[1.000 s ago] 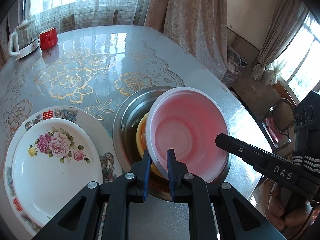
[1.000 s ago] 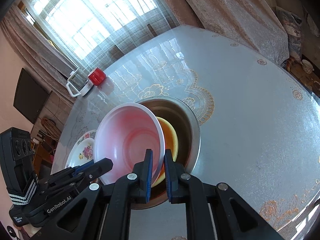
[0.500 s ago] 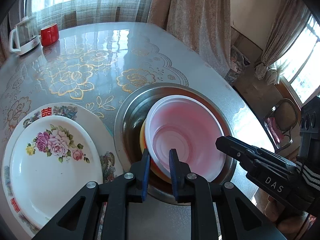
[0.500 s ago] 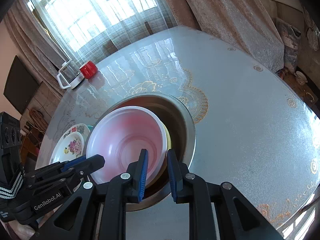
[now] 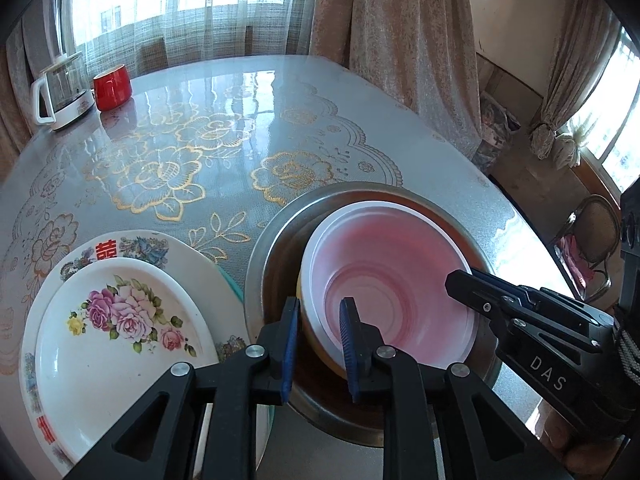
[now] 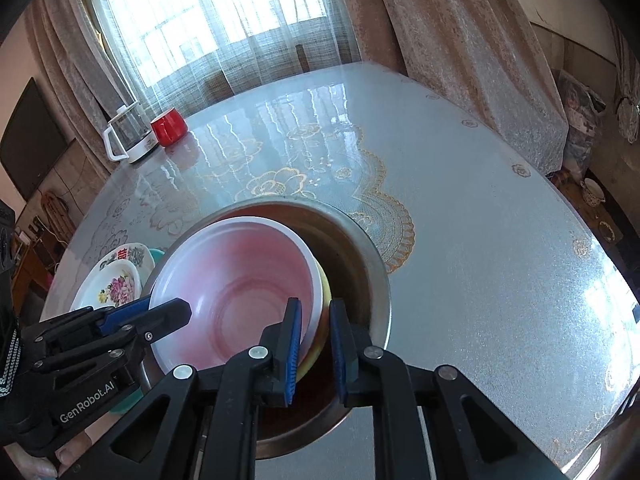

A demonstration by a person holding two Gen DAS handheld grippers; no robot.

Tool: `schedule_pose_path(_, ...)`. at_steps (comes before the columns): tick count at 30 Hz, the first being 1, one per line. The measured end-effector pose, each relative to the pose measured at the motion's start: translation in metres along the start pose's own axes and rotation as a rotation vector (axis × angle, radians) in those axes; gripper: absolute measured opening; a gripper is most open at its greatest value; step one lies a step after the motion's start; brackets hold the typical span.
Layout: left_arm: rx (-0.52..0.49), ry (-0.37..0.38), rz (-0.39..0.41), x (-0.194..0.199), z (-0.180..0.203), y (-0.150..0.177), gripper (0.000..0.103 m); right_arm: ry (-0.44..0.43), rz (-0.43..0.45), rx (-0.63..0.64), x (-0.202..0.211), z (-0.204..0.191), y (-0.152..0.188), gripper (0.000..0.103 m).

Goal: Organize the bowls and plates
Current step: 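Lower the pink-and-red bowl into the yellow bowl with both tools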

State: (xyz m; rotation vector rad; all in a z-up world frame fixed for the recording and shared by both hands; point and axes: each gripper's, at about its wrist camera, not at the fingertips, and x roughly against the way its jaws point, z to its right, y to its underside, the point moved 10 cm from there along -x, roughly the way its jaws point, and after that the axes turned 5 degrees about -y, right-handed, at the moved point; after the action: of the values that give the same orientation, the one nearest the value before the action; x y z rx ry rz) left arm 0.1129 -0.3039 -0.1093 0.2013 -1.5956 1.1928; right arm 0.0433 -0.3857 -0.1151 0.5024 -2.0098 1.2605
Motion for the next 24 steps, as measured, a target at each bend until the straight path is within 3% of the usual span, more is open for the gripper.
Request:
schedule_pose_path(7, -0.035, -0.054, 0.036, -0.004, 0.004, -0.002, 0.024, 0.027, 0.007, 0.023, -0.006, -0.002, -0.002, 0.014)
schedule_pose_path(15, -0.011, -0.058, 0.061, 0.001, -0.002, 0.002, 0.024, 0.006, 0.004, -0.003, -0.010, -0.002, -0.004, 0.015)
schedule_pose_path(19, 0.003, -0.061, 0.082, 0.007, -0.005, 0.003, 0.026, -0.009, 0.003, -0.014, -0.009, -0.006, -0.002, 0.025)
schedule_pose_path(24, -0.019, -0.063, 0.114, 0.019, -0.001, 0.001, 0.028, 0.005, 0.038, 0.004, 0.000, -0.009, -0.001, 0.027)
